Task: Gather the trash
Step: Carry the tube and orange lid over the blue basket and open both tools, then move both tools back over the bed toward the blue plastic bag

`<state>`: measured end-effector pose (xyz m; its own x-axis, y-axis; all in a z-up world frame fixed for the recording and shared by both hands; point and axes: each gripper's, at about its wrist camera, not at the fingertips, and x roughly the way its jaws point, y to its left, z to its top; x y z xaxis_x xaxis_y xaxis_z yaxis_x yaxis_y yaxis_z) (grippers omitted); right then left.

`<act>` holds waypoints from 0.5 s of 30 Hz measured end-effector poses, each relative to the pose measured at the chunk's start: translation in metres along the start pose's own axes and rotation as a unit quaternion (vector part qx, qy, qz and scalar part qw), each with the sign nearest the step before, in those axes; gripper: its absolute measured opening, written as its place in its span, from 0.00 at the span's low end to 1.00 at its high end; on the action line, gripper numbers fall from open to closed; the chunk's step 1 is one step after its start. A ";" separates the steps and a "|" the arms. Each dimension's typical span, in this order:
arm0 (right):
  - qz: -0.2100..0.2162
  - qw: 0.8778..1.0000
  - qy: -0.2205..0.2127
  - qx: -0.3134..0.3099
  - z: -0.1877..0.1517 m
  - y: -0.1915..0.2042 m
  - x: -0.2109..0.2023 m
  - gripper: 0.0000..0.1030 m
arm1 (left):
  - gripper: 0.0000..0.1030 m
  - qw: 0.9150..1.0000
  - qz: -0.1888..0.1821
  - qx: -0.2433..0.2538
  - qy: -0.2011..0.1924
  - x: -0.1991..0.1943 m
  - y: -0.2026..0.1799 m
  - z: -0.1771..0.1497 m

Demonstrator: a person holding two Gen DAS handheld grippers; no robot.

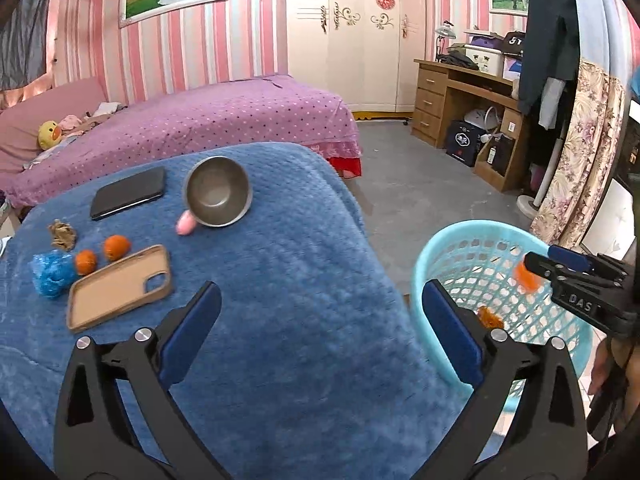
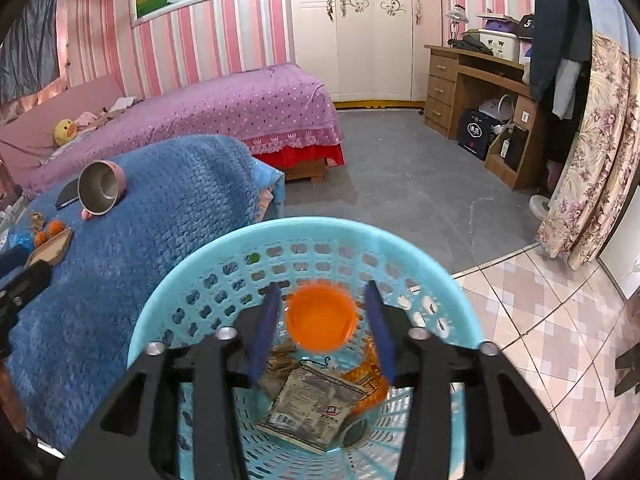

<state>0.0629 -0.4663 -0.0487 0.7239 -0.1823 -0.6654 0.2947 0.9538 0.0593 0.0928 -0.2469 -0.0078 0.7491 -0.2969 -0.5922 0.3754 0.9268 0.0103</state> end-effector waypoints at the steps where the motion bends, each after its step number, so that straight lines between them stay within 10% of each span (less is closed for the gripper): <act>1: 0.001 1.000 0.003 0.000 0.000 0.003 0.002 0.72 | 0.94 1.000 -0.001 0.001 0.000 -0.001 0.003 -0.001; 15: -0.047 0.999 -0.010 0.010 0.003 0.023 0.000 0.90 | 0.94 1.000 0.015 -0.014 0.010 -0.001 0.062 -0.002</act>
<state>0.0717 -0.4449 -0.0451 0.7044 -0.2762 -0.6539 0.3741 0.9273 0.0114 0.1149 -0.1885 -0.0081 0.7492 -0.2641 -0.6074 0.3366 0.9416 0.0057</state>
